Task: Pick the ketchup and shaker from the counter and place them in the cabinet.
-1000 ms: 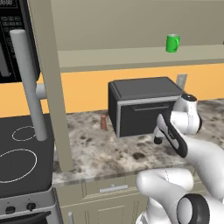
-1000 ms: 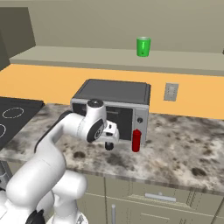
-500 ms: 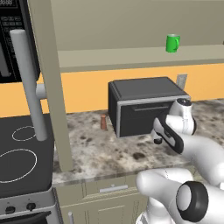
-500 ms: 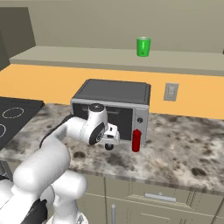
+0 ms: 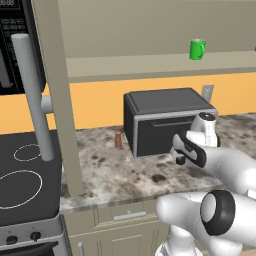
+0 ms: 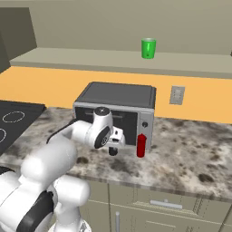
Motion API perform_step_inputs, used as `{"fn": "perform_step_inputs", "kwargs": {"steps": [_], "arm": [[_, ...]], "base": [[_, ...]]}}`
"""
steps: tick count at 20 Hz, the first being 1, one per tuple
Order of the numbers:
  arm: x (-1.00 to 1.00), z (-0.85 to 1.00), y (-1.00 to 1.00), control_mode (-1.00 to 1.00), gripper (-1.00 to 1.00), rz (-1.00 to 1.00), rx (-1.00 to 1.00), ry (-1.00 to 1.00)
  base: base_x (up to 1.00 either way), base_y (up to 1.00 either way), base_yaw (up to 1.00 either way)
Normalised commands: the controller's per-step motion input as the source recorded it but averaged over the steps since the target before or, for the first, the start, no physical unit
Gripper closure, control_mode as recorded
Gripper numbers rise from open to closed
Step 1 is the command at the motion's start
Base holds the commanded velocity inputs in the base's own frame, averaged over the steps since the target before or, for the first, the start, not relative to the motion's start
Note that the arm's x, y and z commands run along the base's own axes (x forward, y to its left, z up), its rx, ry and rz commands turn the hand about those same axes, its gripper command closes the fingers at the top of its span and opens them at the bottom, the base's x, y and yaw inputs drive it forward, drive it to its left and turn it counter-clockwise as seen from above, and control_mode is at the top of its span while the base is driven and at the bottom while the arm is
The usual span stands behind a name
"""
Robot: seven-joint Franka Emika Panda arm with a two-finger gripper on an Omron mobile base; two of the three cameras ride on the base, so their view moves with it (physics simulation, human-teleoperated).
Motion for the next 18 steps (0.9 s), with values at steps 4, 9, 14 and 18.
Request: {"fn": "perform_step_inputs", "kwargs": {"steps": [4,9,14,18], "arm": [[0.15,-0.1,-0.05,-1.0,-1.0,0.0,0.0,0.0],[0.1,-0.2,-0.11,-1.0,-1.0,0.0,0.0,0.0],[0.11,-0.25,-0.1,-1.0,-1.0,0.0,0.0,0.0],[0.19,-0.18,-0.01,-1.0,-1.0,0.0,0.0,-0.02]], "base": [[0.0,0.0,0.0],[0.0,0.0,0.0],[0.0,0.0,0.0],[0.0,0.0,0.0]]}}
